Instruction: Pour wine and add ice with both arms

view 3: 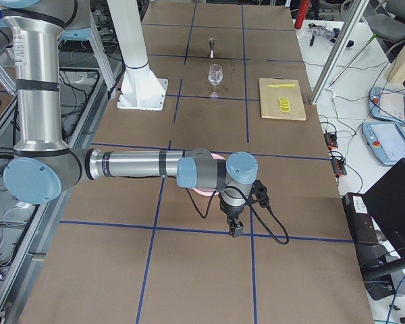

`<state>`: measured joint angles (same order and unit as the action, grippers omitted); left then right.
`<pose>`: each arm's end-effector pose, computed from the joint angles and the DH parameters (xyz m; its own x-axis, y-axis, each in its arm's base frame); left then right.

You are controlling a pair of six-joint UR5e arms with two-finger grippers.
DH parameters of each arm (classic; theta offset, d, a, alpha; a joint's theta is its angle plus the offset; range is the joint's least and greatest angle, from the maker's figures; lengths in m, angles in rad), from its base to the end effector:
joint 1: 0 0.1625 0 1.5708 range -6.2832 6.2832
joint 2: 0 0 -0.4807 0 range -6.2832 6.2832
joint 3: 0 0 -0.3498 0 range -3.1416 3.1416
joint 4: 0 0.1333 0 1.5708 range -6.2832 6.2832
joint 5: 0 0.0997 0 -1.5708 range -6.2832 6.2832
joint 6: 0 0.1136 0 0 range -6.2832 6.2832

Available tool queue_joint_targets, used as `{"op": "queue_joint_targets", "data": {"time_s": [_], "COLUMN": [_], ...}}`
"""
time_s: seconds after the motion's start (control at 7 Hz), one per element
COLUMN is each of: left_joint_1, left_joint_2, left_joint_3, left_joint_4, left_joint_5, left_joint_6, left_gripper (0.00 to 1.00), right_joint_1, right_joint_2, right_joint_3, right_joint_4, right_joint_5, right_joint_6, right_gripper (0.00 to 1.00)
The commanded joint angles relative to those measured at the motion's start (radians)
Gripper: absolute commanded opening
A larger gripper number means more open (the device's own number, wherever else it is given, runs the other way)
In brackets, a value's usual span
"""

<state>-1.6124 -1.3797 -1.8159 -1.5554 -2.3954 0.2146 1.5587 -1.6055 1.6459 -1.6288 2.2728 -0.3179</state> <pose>-0.0648 -0.3582 0.6888 0.6727 0.2127 -0.7087 -0.1041 0.9755 0.1940 0.0547 -0.4317 0.7173 0.7216 -0.3105 0.6188 0.2502 0.9503 0.1851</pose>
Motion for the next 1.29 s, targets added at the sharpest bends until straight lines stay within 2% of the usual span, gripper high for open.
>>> {"op": "queue_joint_targets", "data": {"time_s": [0.0, 1.14], "left_joint_1": [-0.015, -0.023], "left_joint_2": [-0.001, -0.002], "left_joint_3": [-0.002, 0.007], "left_joint_4": [-0.003, -0.003], "left_joint_5": [-0.001, -0.001], "left_joint_6": [0.0, 0.0], "left_gripper": [1.0, 1.0], "right_joint_1": [0.014, 0.014], "right_joint_2": [-0.021, -0.016], "right_joint_3": [0.002, 0.009], "right_joint_4": [0.017, 0.018], "right_joint_5": [0.002, 0.019], "right_joint_6": [0.002, 0.053], "right_gripper": [1.0, 1.0]}}
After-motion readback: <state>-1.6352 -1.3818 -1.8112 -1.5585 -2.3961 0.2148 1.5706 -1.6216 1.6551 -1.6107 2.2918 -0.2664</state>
